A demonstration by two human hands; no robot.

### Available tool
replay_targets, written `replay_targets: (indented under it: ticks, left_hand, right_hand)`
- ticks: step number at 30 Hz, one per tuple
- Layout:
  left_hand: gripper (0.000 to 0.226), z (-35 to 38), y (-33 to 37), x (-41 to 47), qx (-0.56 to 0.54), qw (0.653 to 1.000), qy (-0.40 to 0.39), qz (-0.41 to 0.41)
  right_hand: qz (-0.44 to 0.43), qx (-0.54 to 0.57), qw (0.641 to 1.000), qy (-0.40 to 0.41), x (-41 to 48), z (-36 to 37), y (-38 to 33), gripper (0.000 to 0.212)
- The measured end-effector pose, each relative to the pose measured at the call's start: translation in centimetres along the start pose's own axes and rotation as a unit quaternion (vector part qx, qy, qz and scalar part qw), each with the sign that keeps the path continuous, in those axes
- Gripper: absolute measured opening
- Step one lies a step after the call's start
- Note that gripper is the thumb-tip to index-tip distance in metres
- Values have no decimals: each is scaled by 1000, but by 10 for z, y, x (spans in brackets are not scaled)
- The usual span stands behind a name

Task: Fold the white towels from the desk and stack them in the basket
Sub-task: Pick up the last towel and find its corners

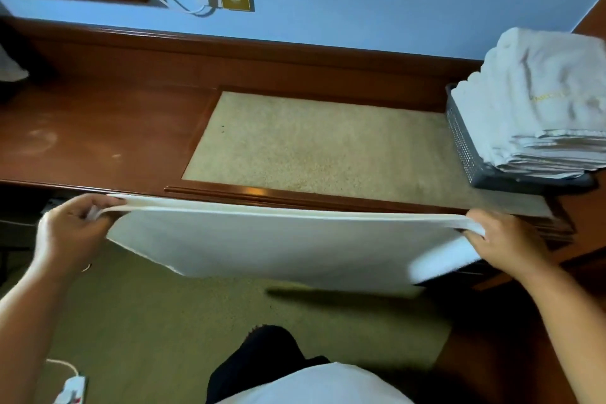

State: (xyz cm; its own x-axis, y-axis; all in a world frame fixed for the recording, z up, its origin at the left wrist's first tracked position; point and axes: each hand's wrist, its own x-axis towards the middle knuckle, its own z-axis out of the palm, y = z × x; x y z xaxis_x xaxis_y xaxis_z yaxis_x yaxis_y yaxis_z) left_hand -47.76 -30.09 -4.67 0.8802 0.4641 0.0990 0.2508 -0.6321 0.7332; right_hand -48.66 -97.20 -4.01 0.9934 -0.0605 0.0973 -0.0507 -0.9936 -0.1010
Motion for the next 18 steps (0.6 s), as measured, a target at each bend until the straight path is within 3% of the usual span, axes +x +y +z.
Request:
replay_targets:
  ticks: [4,7,10,12,15,18]
  left_hand:
    - [22,-1,25,35,-34,996,72,40]
    - [29,10,42,79,-43,994,95,8]
    - [10,44,79,125,-89,993,66,-29]
    - [18,77,107,166,-181,979,55,-81]
    - [16,128,151,233,-330,926,78,-167]
    - [15,171,184,309,-373,895,101,-223]
  right_hand:
    - [77,101,990,56,54,-7,-3,11]
    - [142,169,973,68,109,-17,-12,8]
    - [256,247,929,102,168,-17,-24,28]
    - [326,398,849,123,213,-9,-31,23]
    - [389,602,689,106,279,1,-34,13]
    - [423,665,605,109,346,-8,-37,6]
